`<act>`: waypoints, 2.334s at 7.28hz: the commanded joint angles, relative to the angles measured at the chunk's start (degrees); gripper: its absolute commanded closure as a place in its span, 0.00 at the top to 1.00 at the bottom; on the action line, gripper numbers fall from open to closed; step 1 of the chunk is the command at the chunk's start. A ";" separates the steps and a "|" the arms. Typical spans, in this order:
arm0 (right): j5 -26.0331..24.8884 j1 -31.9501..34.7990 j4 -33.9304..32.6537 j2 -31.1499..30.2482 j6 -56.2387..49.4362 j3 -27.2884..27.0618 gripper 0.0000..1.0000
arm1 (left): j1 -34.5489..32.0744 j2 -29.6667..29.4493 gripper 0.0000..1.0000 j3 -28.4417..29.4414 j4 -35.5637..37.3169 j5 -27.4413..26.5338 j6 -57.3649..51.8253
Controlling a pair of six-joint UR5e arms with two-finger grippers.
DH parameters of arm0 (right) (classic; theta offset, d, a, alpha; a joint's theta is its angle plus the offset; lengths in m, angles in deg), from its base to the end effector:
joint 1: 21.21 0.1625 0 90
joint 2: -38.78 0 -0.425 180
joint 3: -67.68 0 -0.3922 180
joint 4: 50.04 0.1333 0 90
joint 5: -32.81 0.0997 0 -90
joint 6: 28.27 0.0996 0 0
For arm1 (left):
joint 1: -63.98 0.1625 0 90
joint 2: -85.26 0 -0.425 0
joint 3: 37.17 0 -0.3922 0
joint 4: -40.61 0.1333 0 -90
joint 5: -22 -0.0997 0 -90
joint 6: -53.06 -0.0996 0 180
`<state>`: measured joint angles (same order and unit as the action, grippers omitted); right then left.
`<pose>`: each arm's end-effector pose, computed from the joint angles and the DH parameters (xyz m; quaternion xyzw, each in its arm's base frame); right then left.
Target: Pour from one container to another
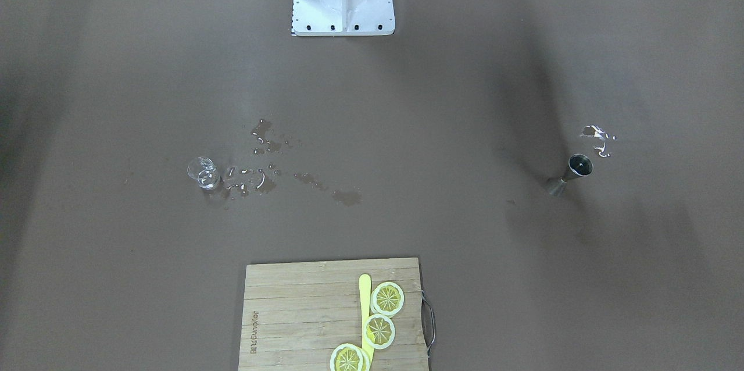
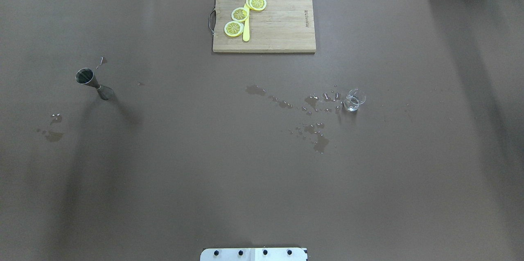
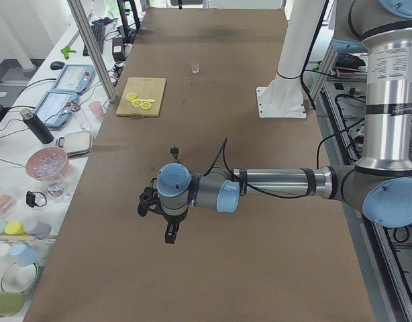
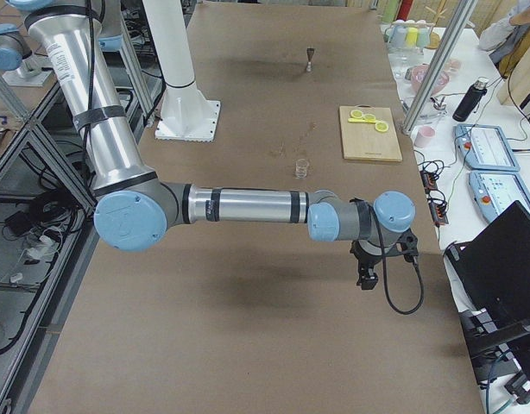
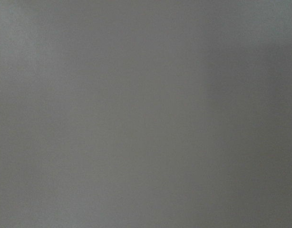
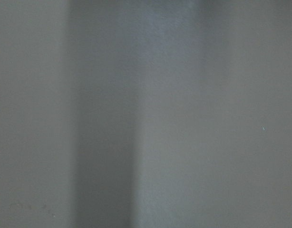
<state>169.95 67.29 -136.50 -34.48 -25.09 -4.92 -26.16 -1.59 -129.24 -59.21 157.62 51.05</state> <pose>0.0441 -0.6189 0.6367 0.0067 -0.4004 0.0034 0.9163 -0.0633 -0.4778 0.6480 0.0775 0.3852 0.0445 0.9185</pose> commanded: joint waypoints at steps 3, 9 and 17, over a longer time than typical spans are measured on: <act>-0.91 2.73 -0.03 -17.32 15.45 -14.99 1.00 | 0.06 0.10 0.99 0.22 -0.03 -0.35 -0.45; -5.13 -3.42 0.14 -17.36 15.28 -21.63 1.00 | -0.12 0.90 0.99 -0.13 -0.38 -0.17 -0.54; -4.51 -2.37 0.58 -25.77 15.27 -23.82 1.00 | -0.47 0.98 0.99 -0.75 -0.03 0.00 -0.27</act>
<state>165.82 64.88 -136.35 -57.86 -9.82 -28.56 -26.63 -0.66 -129.98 -59.24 157.55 50.81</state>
